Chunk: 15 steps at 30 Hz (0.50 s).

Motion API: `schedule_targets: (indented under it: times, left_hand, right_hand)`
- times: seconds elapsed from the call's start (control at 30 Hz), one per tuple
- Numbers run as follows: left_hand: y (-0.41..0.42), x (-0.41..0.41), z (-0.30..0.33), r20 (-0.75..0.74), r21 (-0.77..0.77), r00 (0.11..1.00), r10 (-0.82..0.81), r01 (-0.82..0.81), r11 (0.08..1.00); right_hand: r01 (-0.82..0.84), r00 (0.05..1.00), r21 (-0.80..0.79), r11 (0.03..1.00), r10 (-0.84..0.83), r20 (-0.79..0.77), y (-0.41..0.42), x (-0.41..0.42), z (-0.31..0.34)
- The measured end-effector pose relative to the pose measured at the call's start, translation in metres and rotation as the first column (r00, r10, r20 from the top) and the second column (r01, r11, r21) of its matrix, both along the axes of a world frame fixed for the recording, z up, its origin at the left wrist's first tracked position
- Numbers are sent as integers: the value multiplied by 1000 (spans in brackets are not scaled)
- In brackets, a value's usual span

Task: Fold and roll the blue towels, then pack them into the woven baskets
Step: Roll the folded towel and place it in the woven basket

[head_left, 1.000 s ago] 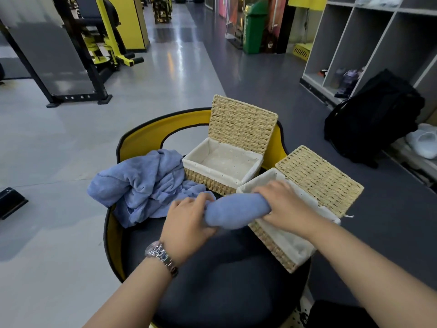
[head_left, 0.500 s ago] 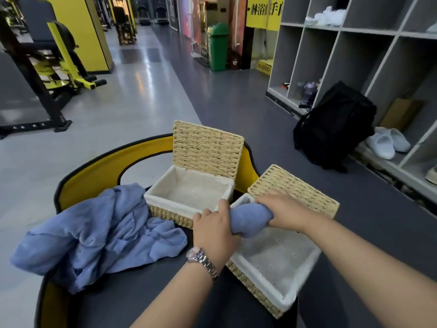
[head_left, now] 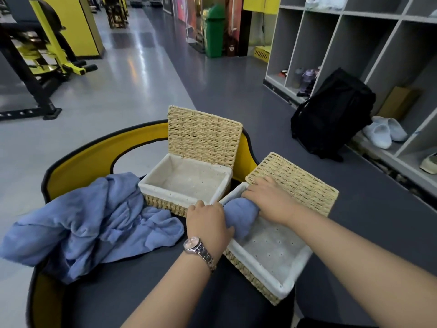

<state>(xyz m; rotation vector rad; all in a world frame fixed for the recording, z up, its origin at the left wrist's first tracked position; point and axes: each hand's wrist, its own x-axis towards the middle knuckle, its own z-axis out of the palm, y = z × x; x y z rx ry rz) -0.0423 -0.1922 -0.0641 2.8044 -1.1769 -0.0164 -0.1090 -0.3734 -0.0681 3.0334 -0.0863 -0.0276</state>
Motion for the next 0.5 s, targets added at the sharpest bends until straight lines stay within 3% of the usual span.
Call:
schedule_targets:
  times: [0.23, 0.37, 0.5]
  left_hand:
    - [-2, 1, 7, 43, -3, 999, -20, 20, 1000]
    - [-1, 1, -2, -17, 5, 999, 27, -27, 1000]
    - [-3, 3, 1, 8, -70, 1000, 24, -23, 997]
  right_hand:
    - [61, 998, 6, 998, -61, -23, -1, -2, 4]
    - [16, 999, -63, 998, -18, -33, 9, 1, -6]
    - [22, 1000, -20, 1000, -22, 6, -1, -3, 3]
